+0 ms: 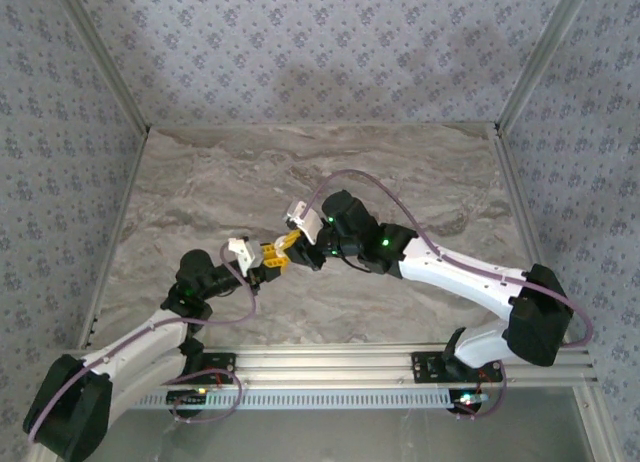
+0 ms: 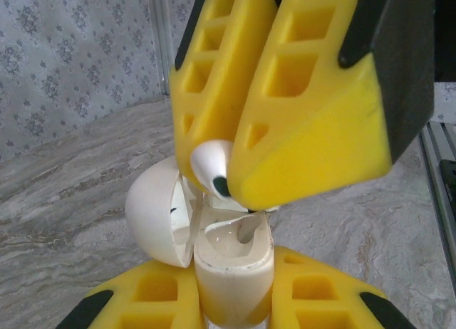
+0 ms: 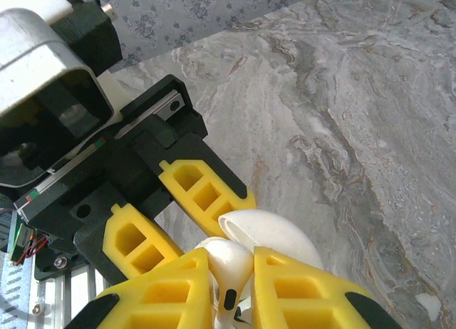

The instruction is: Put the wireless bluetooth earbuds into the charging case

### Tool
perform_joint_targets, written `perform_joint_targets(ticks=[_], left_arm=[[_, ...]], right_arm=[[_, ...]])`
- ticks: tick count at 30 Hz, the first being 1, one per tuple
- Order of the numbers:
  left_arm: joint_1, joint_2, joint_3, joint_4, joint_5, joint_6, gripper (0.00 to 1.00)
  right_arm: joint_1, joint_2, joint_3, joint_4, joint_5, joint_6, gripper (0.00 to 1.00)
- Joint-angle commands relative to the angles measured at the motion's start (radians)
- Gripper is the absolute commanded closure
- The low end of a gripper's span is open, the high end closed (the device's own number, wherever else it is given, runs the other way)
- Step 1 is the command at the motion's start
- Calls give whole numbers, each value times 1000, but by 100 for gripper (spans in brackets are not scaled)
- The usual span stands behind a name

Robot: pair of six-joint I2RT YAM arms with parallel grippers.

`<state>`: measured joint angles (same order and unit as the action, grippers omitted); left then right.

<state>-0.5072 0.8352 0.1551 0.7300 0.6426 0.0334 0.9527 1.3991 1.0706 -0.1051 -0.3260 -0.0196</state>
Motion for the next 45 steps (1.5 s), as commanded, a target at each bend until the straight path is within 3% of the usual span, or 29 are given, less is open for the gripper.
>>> perform_joint_targets(ticks=[1, 20, 45], left_arm=[[-8, -22, -1, 34, 17, -7, 95], [-9, -15, -3, 53, 6, -48, 96], [-9, -104, -5, 95, -60, -134, 96]], right_arm=[[16, 12, 26, 0, 9, -16, 83], [23, -11, -11, 132, 41, -13, 84], [23, -11, -66, 165, 50, -4, 85]])
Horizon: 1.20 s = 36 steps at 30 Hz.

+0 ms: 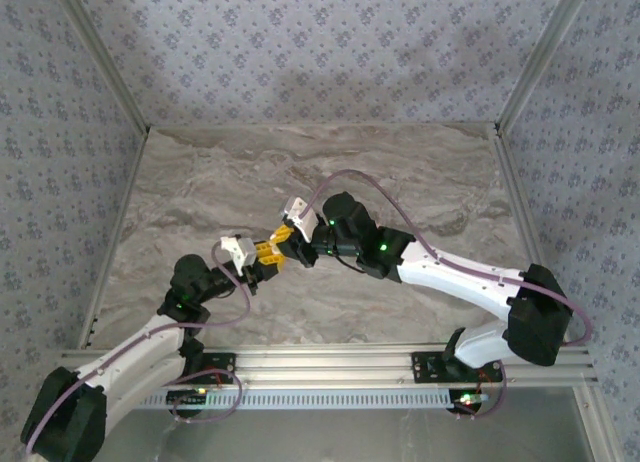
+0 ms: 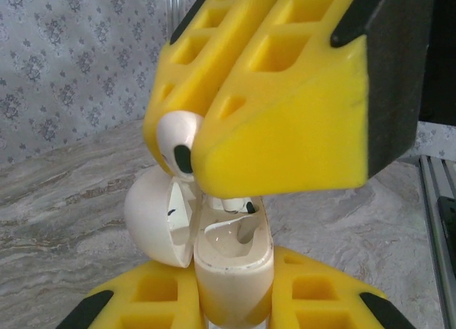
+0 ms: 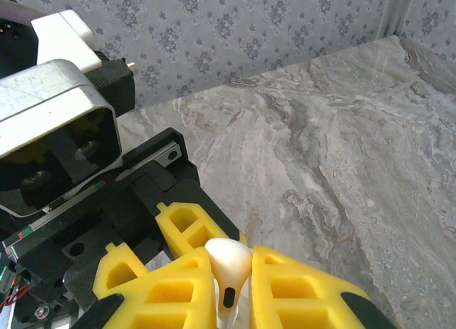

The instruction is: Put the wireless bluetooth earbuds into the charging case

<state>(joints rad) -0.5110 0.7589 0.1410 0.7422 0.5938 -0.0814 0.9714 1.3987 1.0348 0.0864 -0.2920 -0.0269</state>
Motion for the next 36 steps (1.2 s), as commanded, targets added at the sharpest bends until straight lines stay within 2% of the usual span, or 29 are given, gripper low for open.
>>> perform_joint_targets(ticks=[1, 8, 12, 14, 20, 25, 28, 36], left_arm=[[-5, -29, 11, 83, -15, -20, 96], [-5, -18, 14, 39, -36, 2, 96], [-5, -5, 56, -131, -104, 65, 95], [-5, 11, 53, -140, -122, 81, 95], [-10, 81, 44, -121, -111, 117, 95], [-43, 111, 65, -187, -139, 190, 95], [-58, 117, 67, -194, -140, 219, 95], [-83, 109, 56, -192, -75, 276, 95]], right_arm=[[4, -11, -32, -24, 17, 4, 85], [1, -26, -38, -9, 19, 13, 85], [-31, -54, -41, -8, -11, 53, 85], [-56, -78, -51, -18, -30, 86, 84], [-155, -140, -79, -169, -69, 153, 84], [-219, -123, -75, -425, -3, 243, 84], [-265, -98, -86, -548, -10, 309, 83], [-347, 35, -172, -654, -51, 418, 82]])
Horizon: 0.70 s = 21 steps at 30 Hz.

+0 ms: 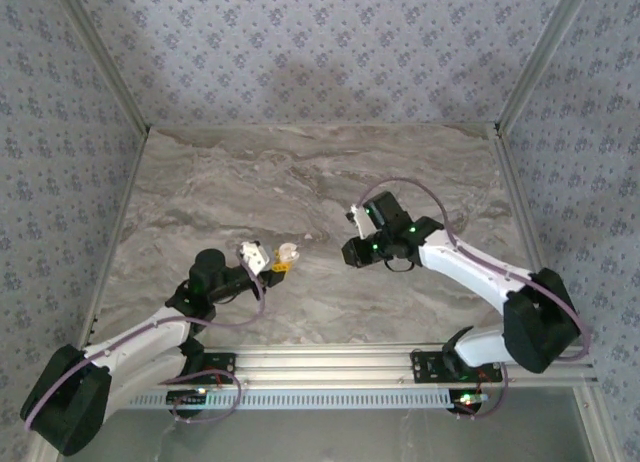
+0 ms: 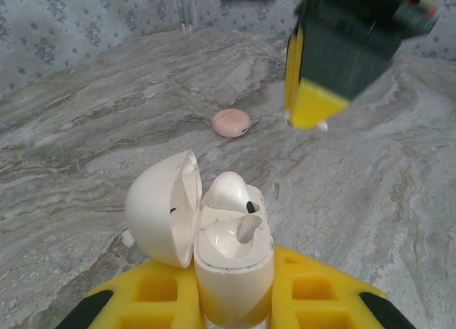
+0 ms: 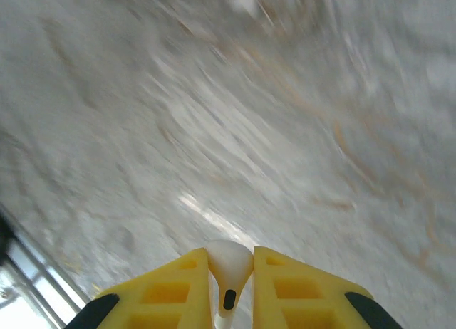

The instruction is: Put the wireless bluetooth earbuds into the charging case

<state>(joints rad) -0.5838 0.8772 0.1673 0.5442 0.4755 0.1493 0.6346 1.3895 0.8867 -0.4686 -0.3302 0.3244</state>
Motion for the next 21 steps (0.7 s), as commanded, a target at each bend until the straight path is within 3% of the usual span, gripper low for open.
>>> perform_joint_targets(ticks=[1, 17, 21], left_arm=[[-13, -9, 29, 7, 46, 48, 95], [-14, -12, 35, 5, 41, 57, 96], [-14, -14, 37, 5, 41, 55, 96]], right_arm=[[-15, 68, -30, -104, -13, 76, 82], [-45, 316, 38, -243, 70, 64, 78], [-33, 321, 78, -303, 102, 65, 68]])
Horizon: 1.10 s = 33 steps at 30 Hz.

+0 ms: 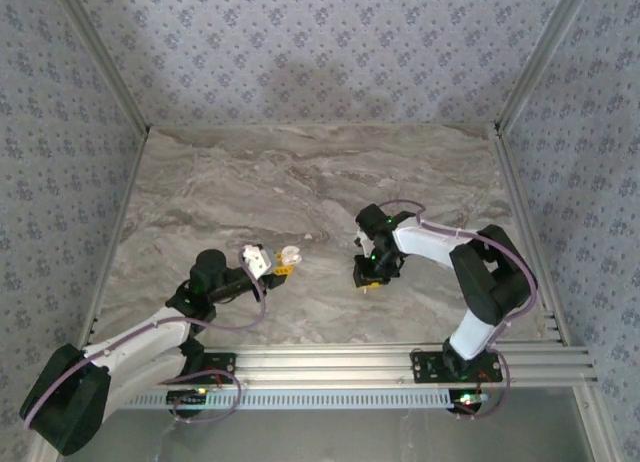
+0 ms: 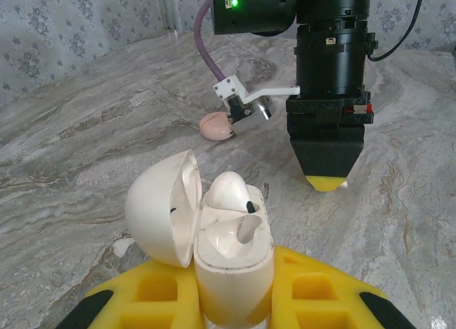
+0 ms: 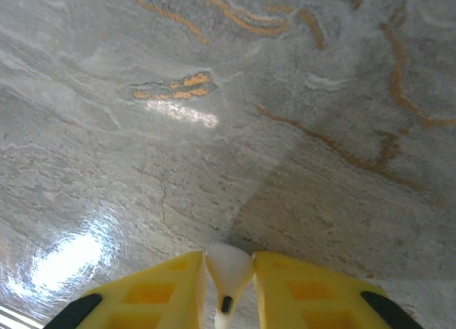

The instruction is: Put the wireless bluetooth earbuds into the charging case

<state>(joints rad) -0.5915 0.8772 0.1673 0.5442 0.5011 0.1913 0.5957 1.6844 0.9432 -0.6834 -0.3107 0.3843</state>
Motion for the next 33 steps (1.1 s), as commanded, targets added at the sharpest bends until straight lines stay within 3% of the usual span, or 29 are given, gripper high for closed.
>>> perform_joint_targets(ticks=[1, 12, 33], left_arm=[[-7, -14, 38, 6, 16, 13, 96], [-7, -37, 35, -8, 10, 11, 96], [-7, -64, 35, -19, 3, 8, 96]], right_arm=[[11, 23, 38, -111, 93, 3, 66], [78, 6, 201, -316, 184, 41, 61], [91, 147, 212, -243, 133, 59, 65]])
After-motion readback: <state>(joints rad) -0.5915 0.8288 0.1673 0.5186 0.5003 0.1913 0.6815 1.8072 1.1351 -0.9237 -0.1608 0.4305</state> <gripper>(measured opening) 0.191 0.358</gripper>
